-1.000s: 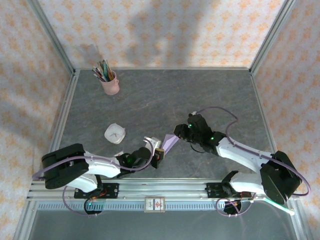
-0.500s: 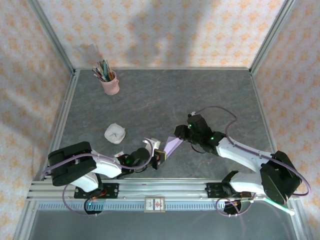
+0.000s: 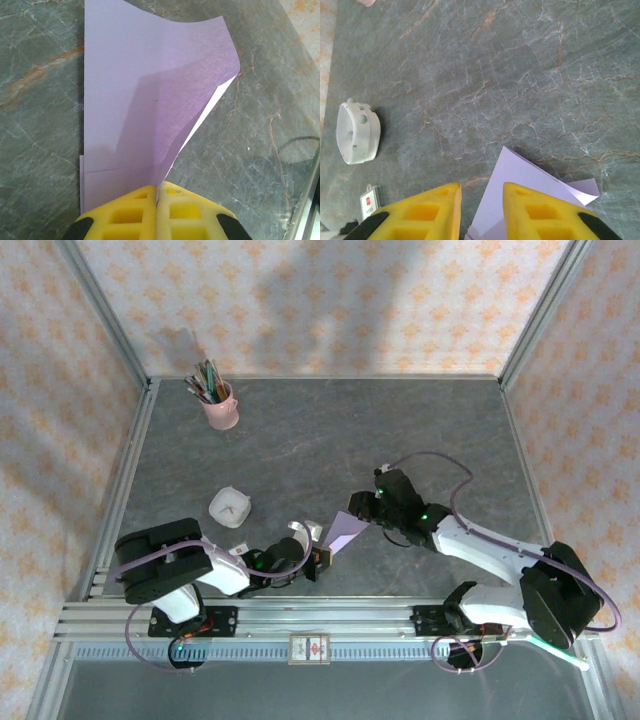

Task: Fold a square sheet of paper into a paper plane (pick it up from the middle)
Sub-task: Perform the fifth fold on the wing at the bottom-center of the table.

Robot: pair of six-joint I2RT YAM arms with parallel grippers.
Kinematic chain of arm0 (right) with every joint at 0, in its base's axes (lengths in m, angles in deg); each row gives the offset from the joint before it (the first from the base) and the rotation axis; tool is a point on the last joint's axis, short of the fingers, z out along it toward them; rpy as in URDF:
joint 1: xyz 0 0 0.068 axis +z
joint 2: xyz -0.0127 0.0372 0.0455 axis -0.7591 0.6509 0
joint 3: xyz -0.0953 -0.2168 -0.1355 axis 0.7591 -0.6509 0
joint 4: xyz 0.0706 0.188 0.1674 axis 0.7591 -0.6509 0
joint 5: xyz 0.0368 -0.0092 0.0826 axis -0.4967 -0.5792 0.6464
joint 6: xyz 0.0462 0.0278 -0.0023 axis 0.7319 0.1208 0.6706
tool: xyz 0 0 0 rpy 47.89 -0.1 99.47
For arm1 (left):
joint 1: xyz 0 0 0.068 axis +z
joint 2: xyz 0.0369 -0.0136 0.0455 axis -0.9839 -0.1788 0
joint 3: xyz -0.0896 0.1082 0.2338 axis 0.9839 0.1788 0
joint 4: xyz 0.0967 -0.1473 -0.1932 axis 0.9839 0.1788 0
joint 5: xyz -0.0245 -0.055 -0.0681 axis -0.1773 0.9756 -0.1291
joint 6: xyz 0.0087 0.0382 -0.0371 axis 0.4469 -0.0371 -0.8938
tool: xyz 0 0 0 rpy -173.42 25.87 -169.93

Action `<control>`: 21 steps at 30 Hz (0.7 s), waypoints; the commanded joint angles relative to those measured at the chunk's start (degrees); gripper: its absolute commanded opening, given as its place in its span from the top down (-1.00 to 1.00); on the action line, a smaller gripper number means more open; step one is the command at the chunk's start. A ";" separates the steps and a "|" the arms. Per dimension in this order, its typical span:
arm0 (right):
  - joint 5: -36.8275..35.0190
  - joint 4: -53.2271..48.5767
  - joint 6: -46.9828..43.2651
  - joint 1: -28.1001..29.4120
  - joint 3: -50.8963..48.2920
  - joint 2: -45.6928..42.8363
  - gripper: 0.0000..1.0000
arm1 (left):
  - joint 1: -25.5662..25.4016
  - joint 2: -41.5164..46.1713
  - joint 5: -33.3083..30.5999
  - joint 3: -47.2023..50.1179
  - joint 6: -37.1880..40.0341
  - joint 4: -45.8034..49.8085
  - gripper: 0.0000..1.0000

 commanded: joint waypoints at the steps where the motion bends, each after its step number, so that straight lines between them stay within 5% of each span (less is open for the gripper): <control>1: 1.50 -1.15 -3.54 -0.40 -1.63 -0.57 0.45 | 0.74 -0.83 0.92 0.05 -2.63 -3.56 1.00; 21: 10.75 2.11 -10.29 1.07 -7.22 -2.07 0.62 | 3.74 -6.73 5.58 4.44 -14.64 -15.02 1.00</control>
